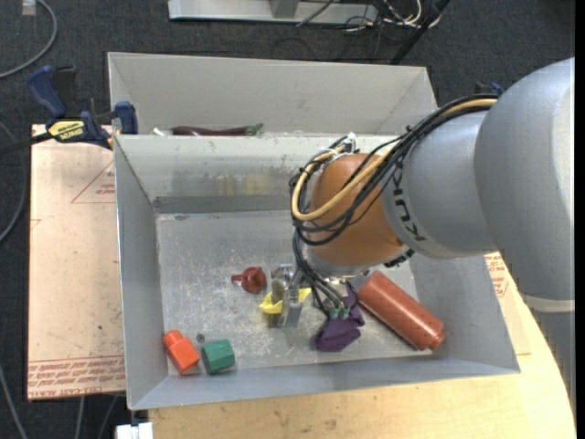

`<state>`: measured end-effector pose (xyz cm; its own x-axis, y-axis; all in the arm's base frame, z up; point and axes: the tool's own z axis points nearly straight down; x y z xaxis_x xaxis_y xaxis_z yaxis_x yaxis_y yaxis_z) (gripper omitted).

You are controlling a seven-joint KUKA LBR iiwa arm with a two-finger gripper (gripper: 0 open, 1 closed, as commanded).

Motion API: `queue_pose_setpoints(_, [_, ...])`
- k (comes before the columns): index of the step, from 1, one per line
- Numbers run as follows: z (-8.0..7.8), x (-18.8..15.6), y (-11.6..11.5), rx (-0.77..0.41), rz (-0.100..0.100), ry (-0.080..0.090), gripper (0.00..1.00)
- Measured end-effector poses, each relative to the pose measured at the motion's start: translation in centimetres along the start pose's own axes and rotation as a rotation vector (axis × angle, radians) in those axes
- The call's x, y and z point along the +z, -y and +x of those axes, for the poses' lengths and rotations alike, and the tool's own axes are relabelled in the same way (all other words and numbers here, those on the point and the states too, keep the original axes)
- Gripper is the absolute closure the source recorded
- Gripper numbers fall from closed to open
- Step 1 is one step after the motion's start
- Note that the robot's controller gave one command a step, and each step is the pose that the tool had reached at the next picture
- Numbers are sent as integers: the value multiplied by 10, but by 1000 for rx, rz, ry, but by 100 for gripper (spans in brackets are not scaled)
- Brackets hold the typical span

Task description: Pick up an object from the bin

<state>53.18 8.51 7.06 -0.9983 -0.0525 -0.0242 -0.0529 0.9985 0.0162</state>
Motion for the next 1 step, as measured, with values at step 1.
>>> queue_pose_setpoints(1, [0,0,0,0,0,0,100])
